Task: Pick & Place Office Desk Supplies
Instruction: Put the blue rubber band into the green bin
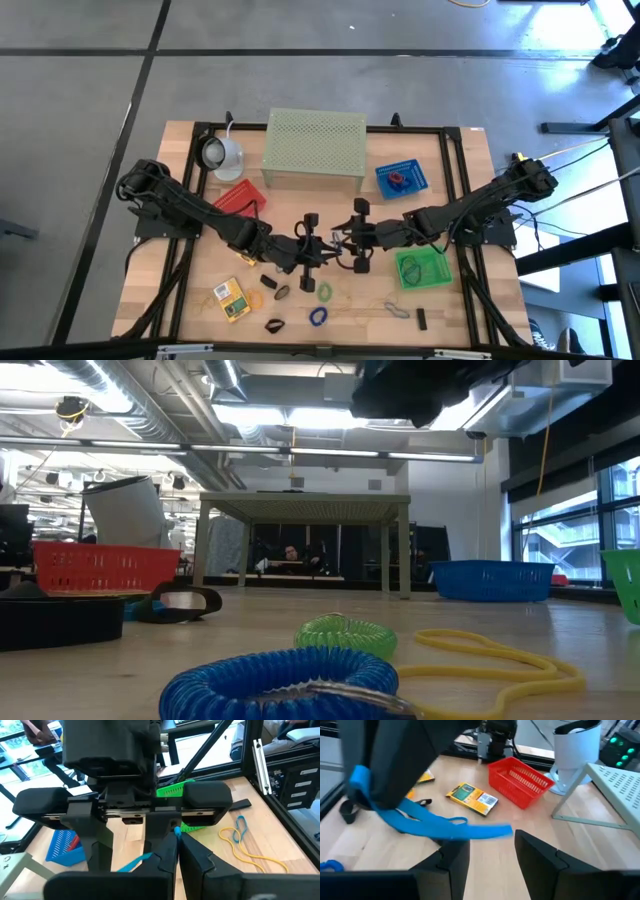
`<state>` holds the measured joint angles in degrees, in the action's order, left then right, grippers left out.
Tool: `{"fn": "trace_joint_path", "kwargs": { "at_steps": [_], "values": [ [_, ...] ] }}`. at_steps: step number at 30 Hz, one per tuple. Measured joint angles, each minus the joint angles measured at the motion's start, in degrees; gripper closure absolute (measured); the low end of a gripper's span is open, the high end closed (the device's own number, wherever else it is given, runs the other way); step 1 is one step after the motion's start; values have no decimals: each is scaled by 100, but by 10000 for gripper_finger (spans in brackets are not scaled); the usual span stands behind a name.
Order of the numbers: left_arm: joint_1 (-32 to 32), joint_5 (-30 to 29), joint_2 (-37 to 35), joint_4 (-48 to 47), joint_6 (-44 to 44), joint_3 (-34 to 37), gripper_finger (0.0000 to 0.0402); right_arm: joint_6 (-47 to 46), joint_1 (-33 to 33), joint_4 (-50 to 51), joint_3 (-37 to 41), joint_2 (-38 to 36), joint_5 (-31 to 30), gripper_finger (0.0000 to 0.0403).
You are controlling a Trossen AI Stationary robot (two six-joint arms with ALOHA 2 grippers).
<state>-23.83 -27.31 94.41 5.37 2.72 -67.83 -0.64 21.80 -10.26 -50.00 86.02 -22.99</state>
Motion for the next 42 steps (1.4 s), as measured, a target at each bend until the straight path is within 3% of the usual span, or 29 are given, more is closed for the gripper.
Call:
{"fn": "trace_joint_path", "kwargs": {
  "at_steps": [14,25,34,38,42],
  "values": [
    [0,-507,0,-216,-46,0,393,-2,0,-418,0,-3,1186,245],
    [0,-472,0,-468,-46,0,393,146,1,-59,0,-4,1154,245],
    [0,-474,0,-667,-100,0,393,127,2,647,0,-4,-36,245],
    [0,-477,0,-952,-261,0,393,120,4,681,0,-4,34,245],
    [47,-475,0,-1044,-368,0,393,114,4,532,0,-4,477,245]
  ]
}}
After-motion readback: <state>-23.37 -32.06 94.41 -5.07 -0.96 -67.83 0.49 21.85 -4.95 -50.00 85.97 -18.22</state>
